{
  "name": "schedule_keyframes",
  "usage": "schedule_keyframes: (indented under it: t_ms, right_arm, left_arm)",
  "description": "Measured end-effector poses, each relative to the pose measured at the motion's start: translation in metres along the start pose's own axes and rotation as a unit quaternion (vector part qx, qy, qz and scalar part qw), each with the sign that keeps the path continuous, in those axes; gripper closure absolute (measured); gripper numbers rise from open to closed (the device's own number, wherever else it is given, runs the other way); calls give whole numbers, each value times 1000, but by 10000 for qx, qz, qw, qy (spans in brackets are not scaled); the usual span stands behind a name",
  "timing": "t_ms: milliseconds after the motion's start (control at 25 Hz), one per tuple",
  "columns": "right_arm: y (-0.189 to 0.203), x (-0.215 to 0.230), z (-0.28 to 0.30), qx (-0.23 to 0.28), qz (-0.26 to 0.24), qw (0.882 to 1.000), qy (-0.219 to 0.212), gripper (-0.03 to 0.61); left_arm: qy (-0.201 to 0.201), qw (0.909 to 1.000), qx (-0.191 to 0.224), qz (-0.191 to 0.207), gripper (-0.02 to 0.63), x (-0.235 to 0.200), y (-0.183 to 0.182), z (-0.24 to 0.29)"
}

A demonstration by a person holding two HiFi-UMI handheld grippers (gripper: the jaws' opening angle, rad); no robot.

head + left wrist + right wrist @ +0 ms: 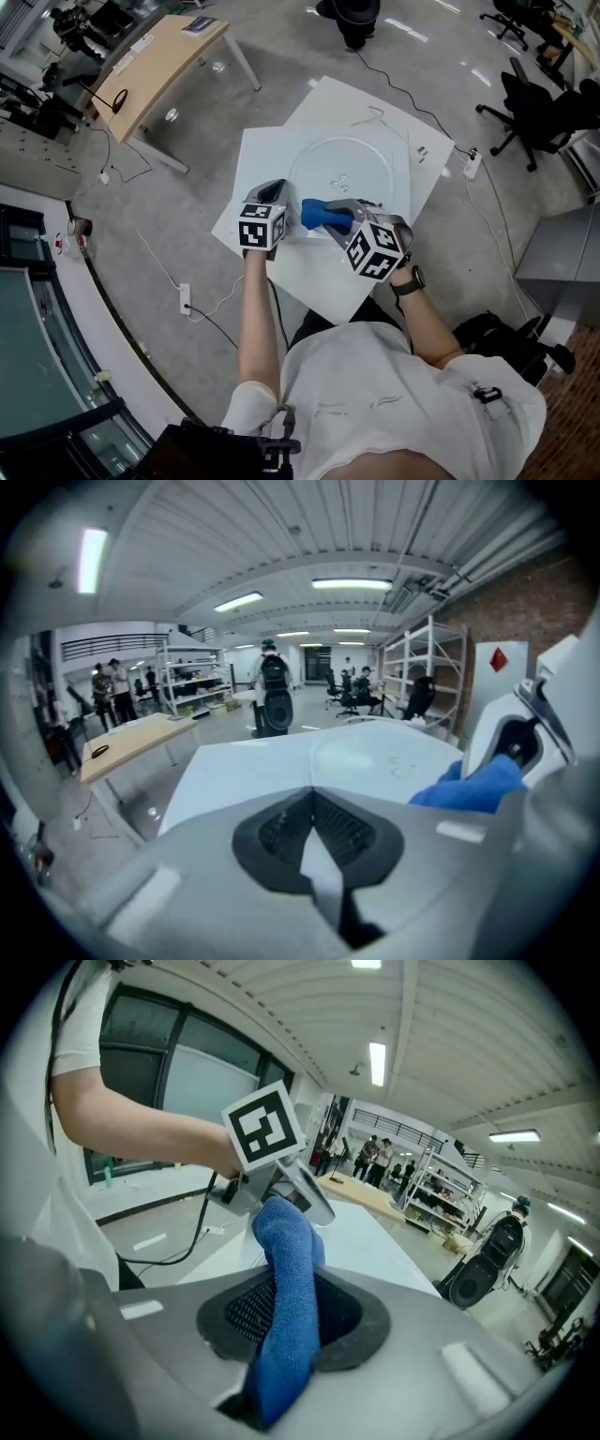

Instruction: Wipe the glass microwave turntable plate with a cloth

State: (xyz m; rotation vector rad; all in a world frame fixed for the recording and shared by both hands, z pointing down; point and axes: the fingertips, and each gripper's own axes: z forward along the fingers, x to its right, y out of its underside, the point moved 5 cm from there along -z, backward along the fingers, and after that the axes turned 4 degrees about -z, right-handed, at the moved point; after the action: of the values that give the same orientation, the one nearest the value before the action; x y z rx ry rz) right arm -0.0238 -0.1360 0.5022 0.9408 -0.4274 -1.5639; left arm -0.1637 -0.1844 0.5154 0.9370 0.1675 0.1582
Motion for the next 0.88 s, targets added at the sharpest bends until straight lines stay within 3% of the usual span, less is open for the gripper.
schedule_keyframes:
  t_ms: [160, 360, 480, 560, 640, 720, 800, 880]
  right_arm:
    - [-2, 4, -16, 354, 250, 9984, 367, 497]
    - [-2, -14, -50, 295, 516, 9953, 761, 497]
    - [-3, -38, -69, 326, 1007, 9880, 1126, 497]
    - [-8, -59, -80, 528, 1588, 9746, 1488, 497]
    - [-20, -85, -96, 945, 2197, 9481, 2093, 497]
    - [-38, -117, -110, 1466, 2433, 9242, 2552, 499]
    - [-54, -154, -116, 1712, 2384, 9152, 2760, 499]
    - [-57, -191, -117, 1603, 2467, 9107, 2899, 499]
  left_arm:
    - [-462, 9976, 440, -282, 612, -5, 8, -31]
    - [-278, 9931, 1108, -258, 612, 24, 20, -80]
    - [3, 9862, 1650, -124, 612, 52, 29, -118]
    - [74, 9804, 1968, 52, 612, 64, 42, -147]
    - [-46, 9755, 2189, 230, 612, 68, 66, -176]
    - [-145, 9705, 2396, 244, 612, 70, 88, -207]
    - [-139, 9652, 2605, 199, 612, 73, 106, -232]
    - [-33, 9640, 2651, 211, 612, 81, 122, -250]
